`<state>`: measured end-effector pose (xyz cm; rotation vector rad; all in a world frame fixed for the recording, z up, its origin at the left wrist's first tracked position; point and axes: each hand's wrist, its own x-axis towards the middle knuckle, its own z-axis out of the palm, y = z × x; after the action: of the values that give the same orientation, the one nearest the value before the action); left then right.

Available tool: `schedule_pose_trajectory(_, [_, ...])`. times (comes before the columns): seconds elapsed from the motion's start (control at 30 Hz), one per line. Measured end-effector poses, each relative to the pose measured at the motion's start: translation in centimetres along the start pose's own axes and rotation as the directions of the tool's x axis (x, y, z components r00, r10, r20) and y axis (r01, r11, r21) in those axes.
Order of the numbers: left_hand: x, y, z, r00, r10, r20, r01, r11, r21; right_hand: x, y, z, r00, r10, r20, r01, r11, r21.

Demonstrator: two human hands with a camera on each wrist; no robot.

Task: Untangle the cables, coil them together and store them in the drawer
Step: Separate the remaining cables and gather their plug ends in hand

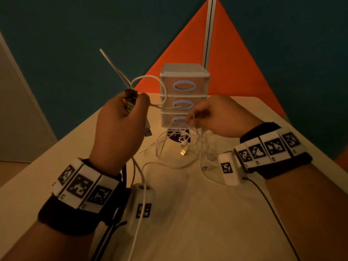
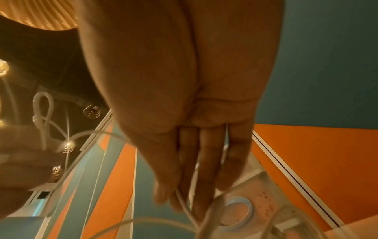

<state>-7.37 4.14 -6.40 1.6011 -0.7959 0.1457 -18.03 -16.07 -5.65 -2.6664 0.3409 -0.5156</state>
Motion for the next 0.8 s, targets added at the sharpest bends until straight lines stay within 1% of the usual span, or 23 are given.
schedule_pose_trajectory(0.07, [0.0, 0.0, 0.0, 1.000, 0.024, 0.002, -0.024, 0.998, 0.057, 0.1, -0.3, -0.3, 0.992, -0.009, -0.128, 0.021, 0.996, 0.090])
schedule_pose_trajectory(0.13, [-0.1, -0.1, 0.0, 0.999, 0.038, 0.018, -0.040, 0.994, 0.103, 0.1, -0.7, -0.7, 0.973, 0.000, -0.230, 0.043, 0.982, 0.182])
schedule_pose_trajectory(0.2, [-0.3, 0.0, 0.1, 0.998, 0.043, 0.045, -0.049, 0.990, 0.130, 0.2, -1.0, -1.1, 0.957, 0.008, -0.291, 0.068, 0.967, 0.247])
schedule_pose_trajectory(0.33, [-0.5, 0.2, 0.3, 0.992, 0.069, 0.108, -0.090, 0.976, 0.199, 0.2, -1.8, -1.5, 0.921, -0.033, -0.387, 0.151, 0.948, 0.279])
schedule_pose_trajectory(0.43, [-0.8, 0.2, 0.6, 0.974, 0.091, 0.206, -0.138, 0.964, 0.228, 0.0, -2.8, -1.7, 0.927, -0.093, -0.362, 0.205, 0.937, 0.283])
schedule_pose_trajectory(0.5, [-1.1, 0.1, 0.8, 0.955, 0.106, 0.277, -0.180, 0.949, 0.258, -0.3, -3.8, -1.6, 0.938, -0.158, -0.309, 0.246, 0.931, 0.271])
schedule_pose_trajectory(0.57, [-1.4, 0.0, 1.0, 0.941, 0.106, 0.321, -0.199, 0.942, 0.272, -0.7, -5.0, -1.4, 0.943, -0.217, -0.253, 0.281, 0.926, 0.253])
schedule_pose_trajectory(0.67, [-1.3, -0.1, 1.0, 0.929, 0.091, 0.358, -0.200, 0.938, 0.283, -1.1, -6.1, -1.1, 0.937, -0.273, -0.216, 0.319, 0.923, 0.215])
schedule_pose_trajectory(0.8, [-1.3, 0.0, 0.9, 0.920, 0.078, 0.384, -0.196, 0.940, 0.280, -1.2, -6.3, -1.1, 0.941, -0.264, -0.213, 0.310, 0.923, 0.226])
